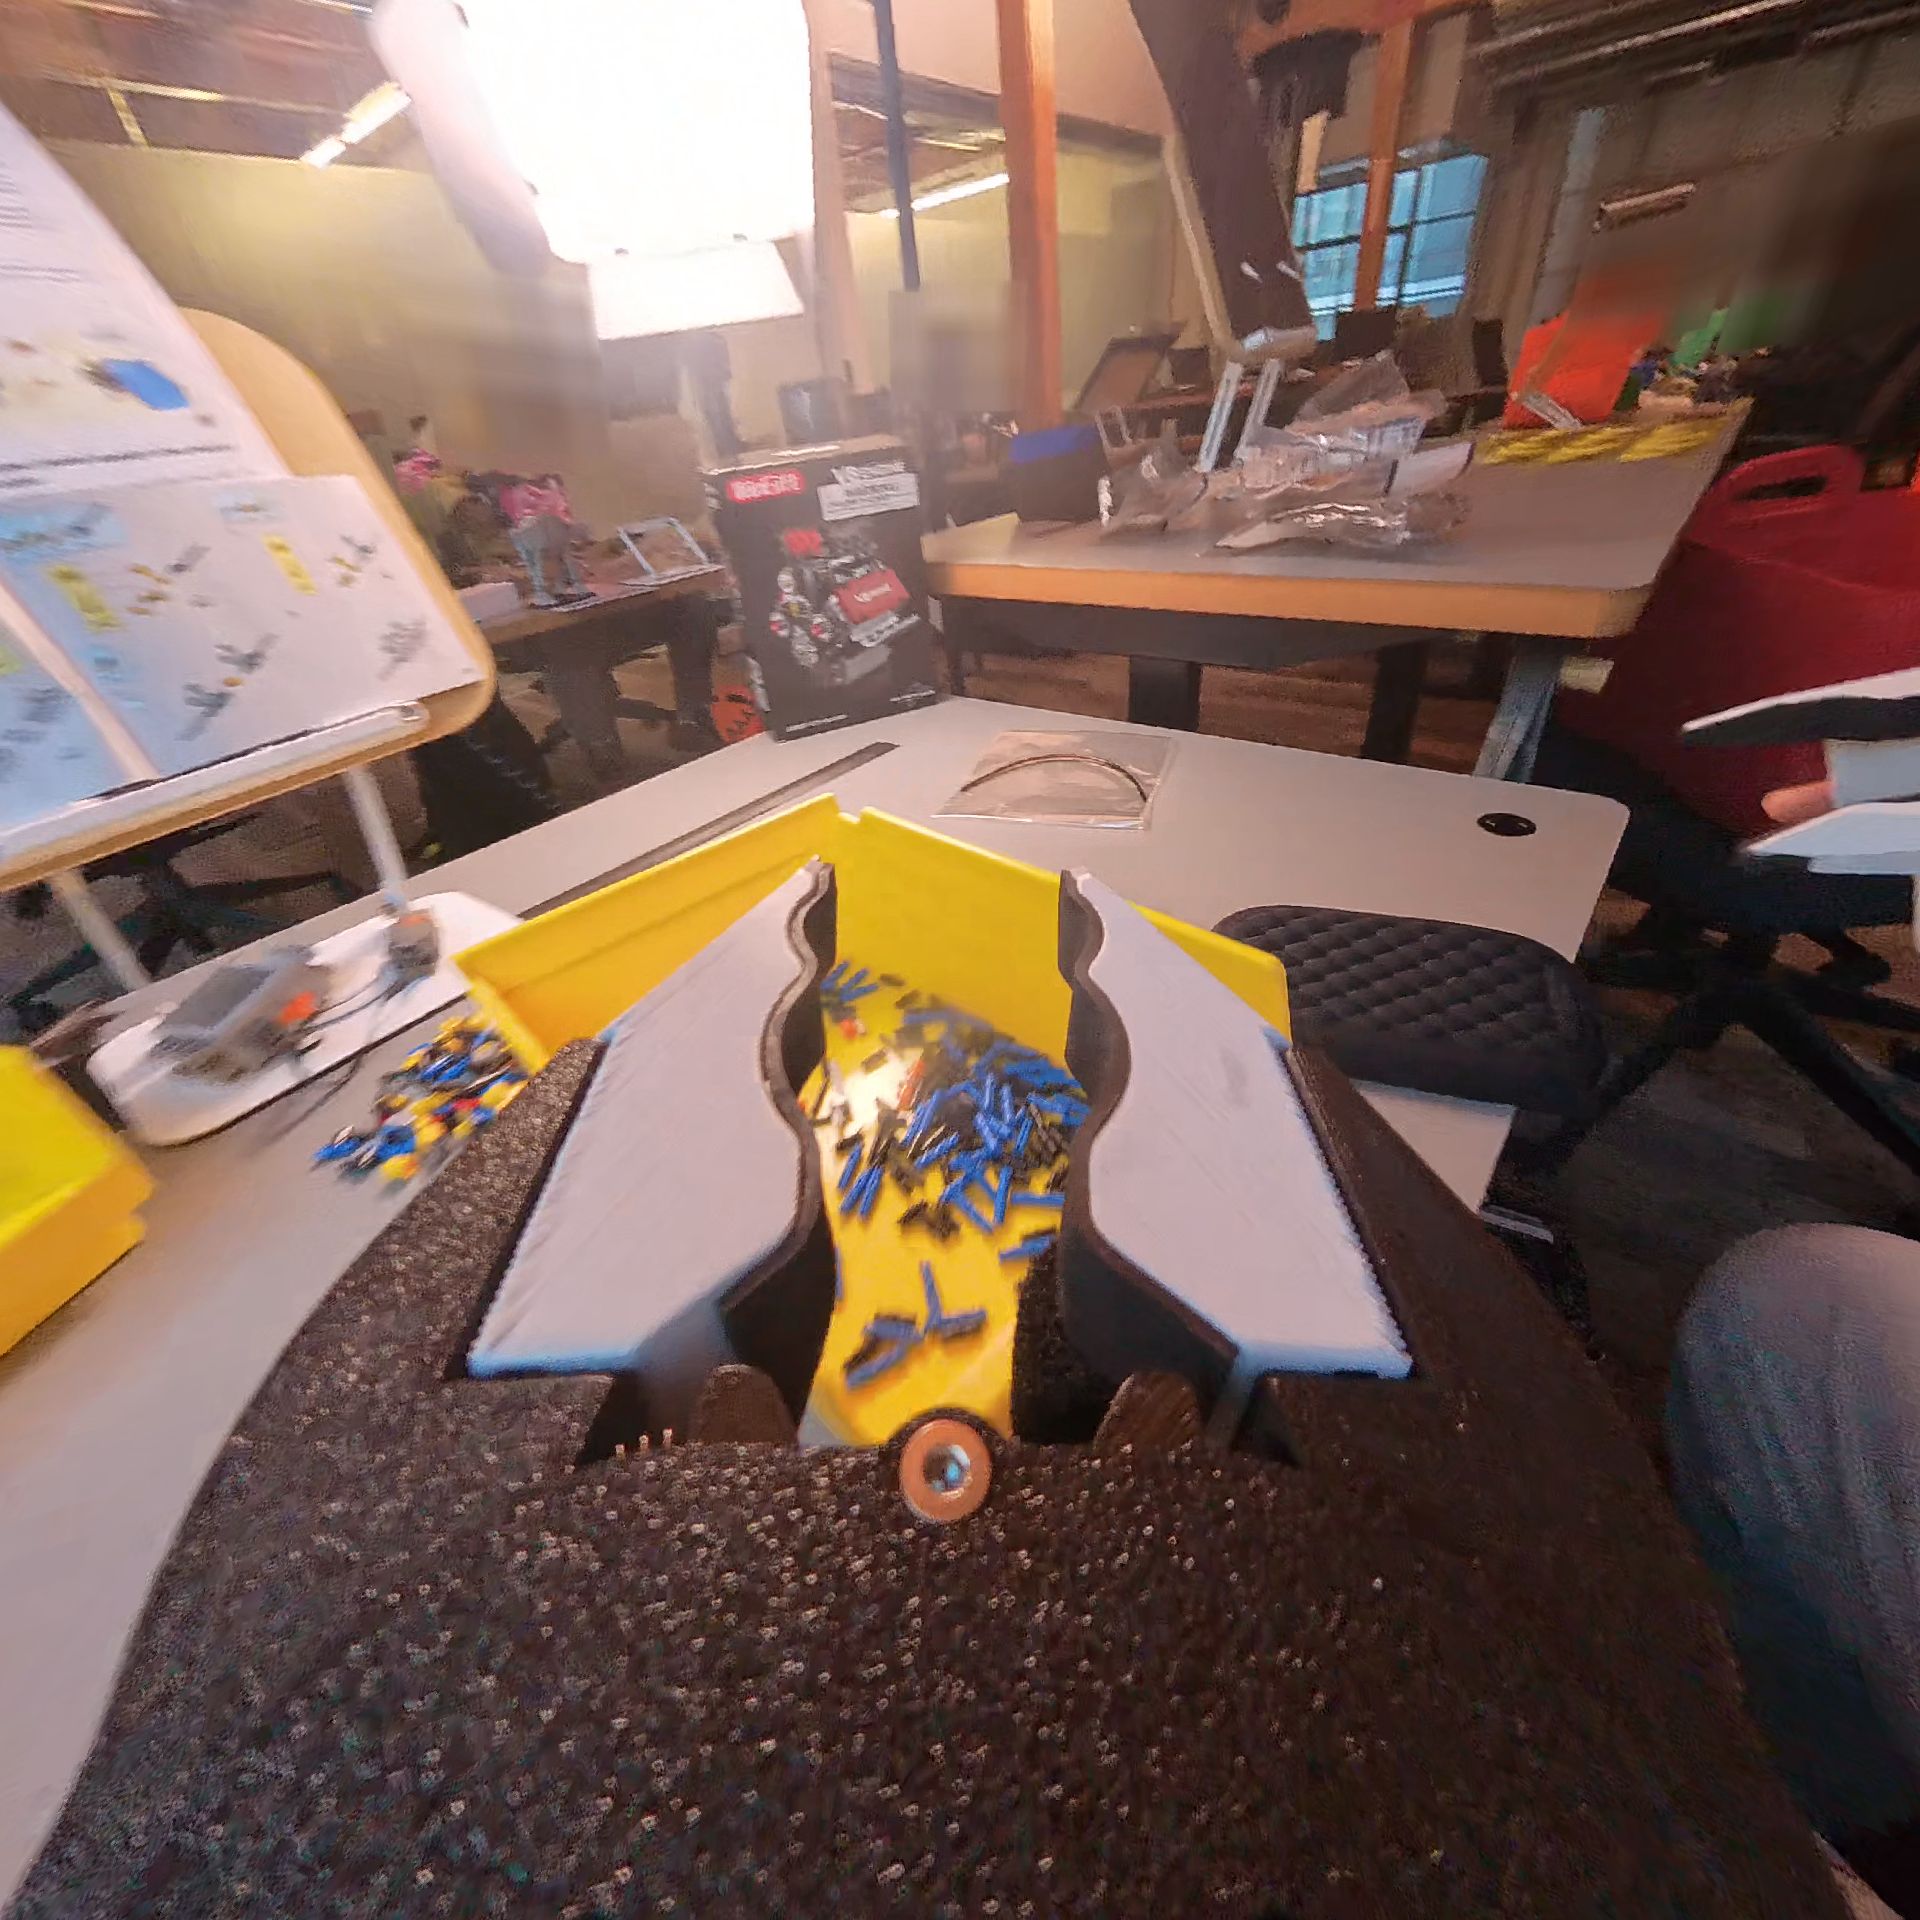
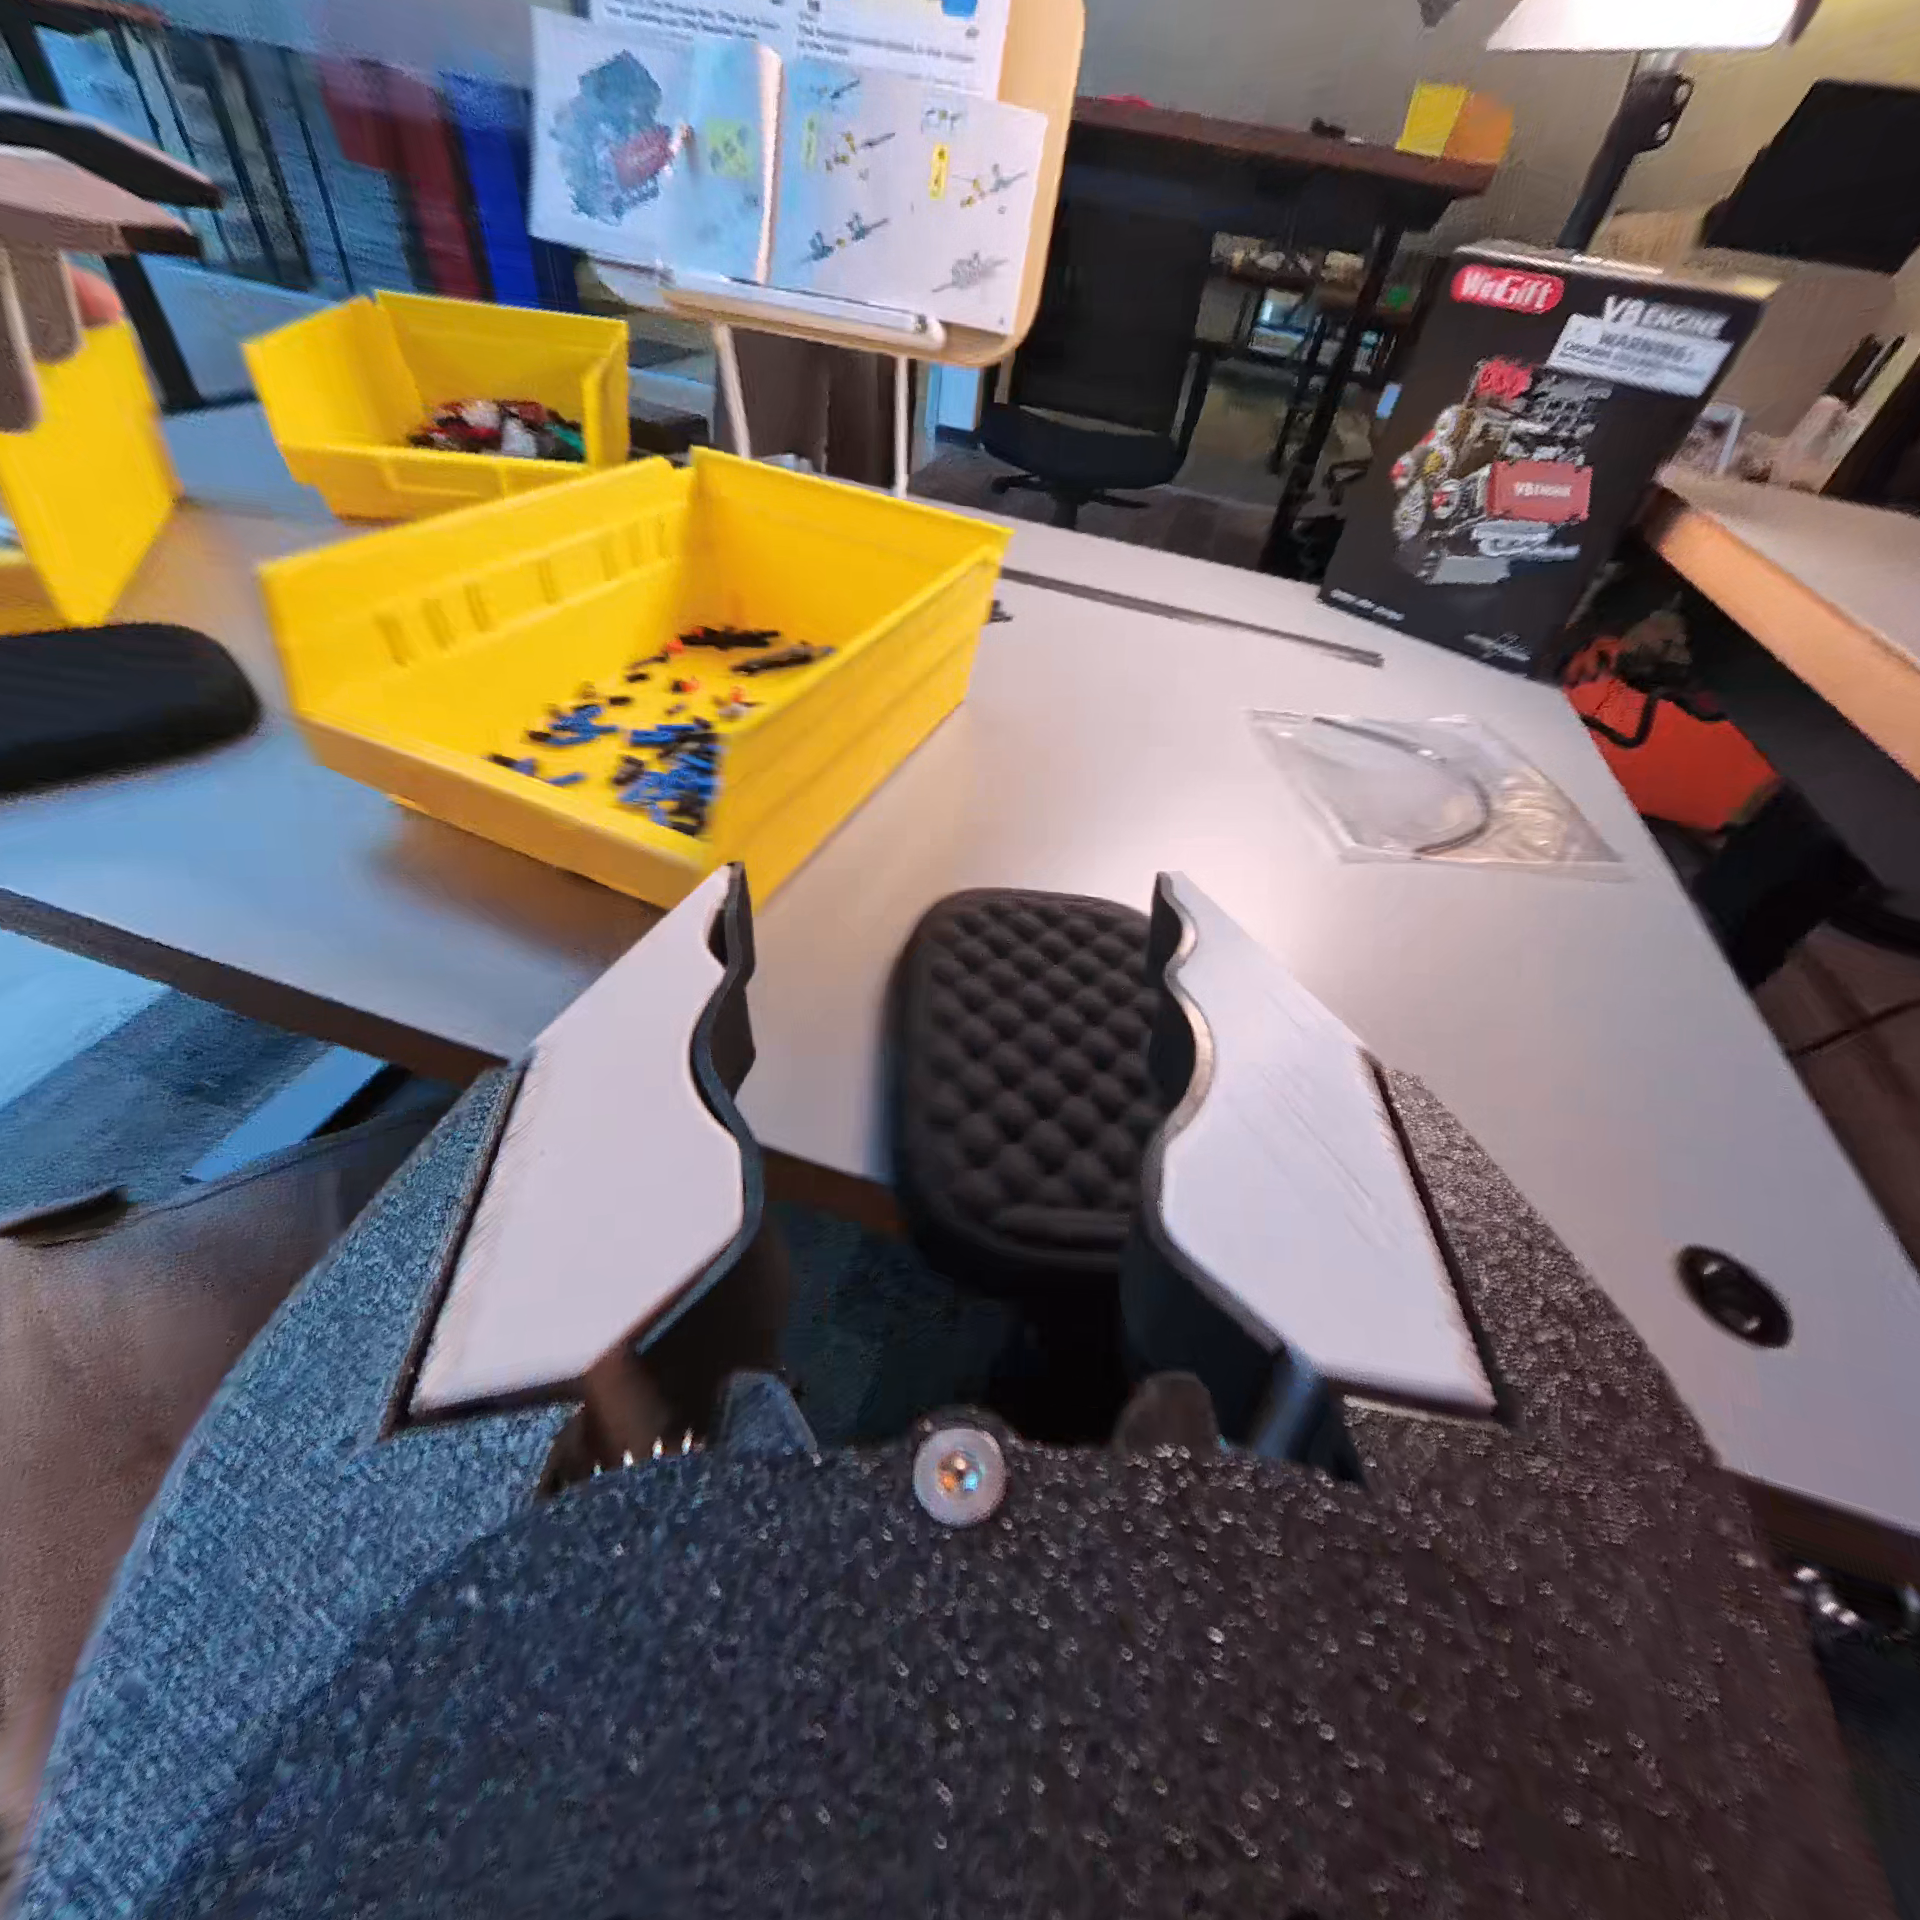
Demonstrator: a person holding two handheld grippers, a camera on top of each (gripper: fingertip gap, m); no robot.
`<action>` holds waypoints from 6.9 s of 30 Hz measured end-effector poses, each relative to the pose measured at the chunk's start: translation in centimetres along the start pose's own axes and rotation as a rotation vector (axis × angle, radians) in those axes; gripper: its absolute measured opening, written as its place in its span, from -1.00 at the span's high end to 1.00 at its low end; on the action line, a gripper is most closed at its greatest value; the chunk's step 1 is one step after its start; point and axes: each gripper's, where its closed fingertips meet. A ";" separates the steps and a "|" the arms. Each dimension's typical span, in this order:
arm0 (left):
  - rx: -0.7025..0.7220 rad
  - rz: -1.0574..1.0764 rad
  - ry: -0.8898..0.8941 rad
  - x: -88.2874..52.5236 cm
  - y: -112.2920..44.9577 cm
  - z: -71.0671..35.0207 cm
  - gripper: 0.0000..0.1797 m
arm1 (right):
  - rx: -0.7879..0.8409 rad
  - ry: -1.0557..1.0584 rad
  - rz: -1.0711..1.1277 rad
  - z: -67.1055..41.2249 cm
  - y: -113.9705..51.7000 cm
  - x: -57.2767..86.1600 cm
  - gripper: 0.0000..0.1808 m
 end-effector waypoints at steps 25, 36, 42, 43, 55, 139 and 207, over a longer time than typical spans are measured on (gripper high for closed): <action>-0.222 -0.092 0.386 -4.1 0.1 13.1 0.41 | -0.224 -0.052 -0.386 3.1 -16.3 -8.8 0.69; -0.315 -0.054 0.174 -2.9 -1.1 8.3 0.79 | -0.208 0.037 -0.256 -0.4 -12.4 -6.0 0.83; -0.254 0.048 0.162 -2.5 -6.9 4.4 0.79 | -0.217 0.080 -0.161 -2.4 -12.4 -1.0 0.82; -0.253 0.054 0.160 -2.6 -8.2 4.1 0.80 | -0.229 0.090 -0.147 -2.4 -12.8 0.0 0.83; -0.293 0.097 0.080 -0.7 -16.0 7.1 0.79 | -0.229 0.057 -0.114 1.2 -14.7 7.2 0.84; -0.126 -0.242 0.682 -15.6 -41.9 10.3 0.95 | -0.353 0.568 -0.421 12.4 -33.7 18.6 0.49; 0.110 -0.400 -0.070 -25.9 -9.1 5.5 1.00 | 0.348 0.298 -0.581 -5.0 -37.2 -5.8 0.66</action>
Point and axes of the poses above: each gripper's, where its closed fingertips meet, y back along the fingers, z out of its underside, x = y × z across the jaws, and after that the axes turned 7 degrees about y, right-handed
